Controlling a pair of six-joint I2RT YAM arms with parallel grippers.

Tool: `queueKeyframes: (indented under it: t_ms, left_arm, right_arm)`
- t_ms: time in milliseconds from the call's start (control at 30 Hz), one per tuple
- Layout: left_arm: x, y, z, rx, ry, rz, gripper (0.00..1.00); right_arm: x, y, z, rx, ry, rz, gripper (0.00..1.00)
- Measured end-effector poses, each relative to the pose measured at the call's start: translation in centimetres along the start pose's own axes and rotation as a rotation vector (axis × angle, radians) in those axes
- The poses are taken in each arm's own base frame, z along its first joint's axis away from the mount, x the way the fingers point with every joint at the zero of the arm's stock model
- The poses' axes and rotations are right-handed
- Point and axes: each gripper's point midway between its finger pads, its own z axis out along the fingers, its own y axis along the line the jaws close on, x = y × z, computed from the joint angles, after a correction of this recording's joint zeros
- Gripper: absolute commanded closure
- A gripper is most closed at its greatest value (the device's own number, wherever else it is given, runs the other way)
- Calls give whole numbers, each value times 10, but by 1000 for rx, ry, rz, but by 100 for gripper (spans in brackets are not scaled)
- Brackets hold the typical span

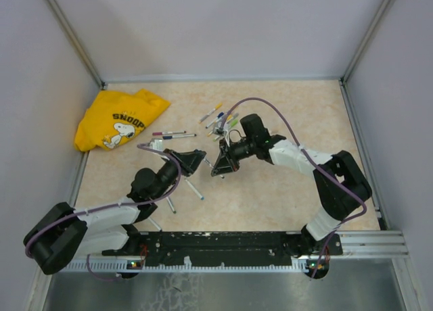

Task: Open the pen caps
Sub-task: Open the pen cap from the pen.

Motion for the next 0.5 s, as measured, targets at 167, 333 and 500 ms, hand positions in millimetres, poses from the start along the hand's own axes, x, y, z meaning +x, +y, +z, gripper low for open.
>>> queueKeyframes:
  t_ms: [167, 333, 500]
  left_arm:
    - [5, 8, 0, -39, 21, 4, 99]
    - [2, 8, 2, -41, 10, 8, 100]
    - [-14, 12, 7, -70, -6, 63, 100]
  right_arm:
    - [4, -1, 3, 27, 20, -10, 100]
    - [4, -5, 4, 43, 24, -41, 100]
    - [-6, -9, 5, 54, -1, -95, 100]
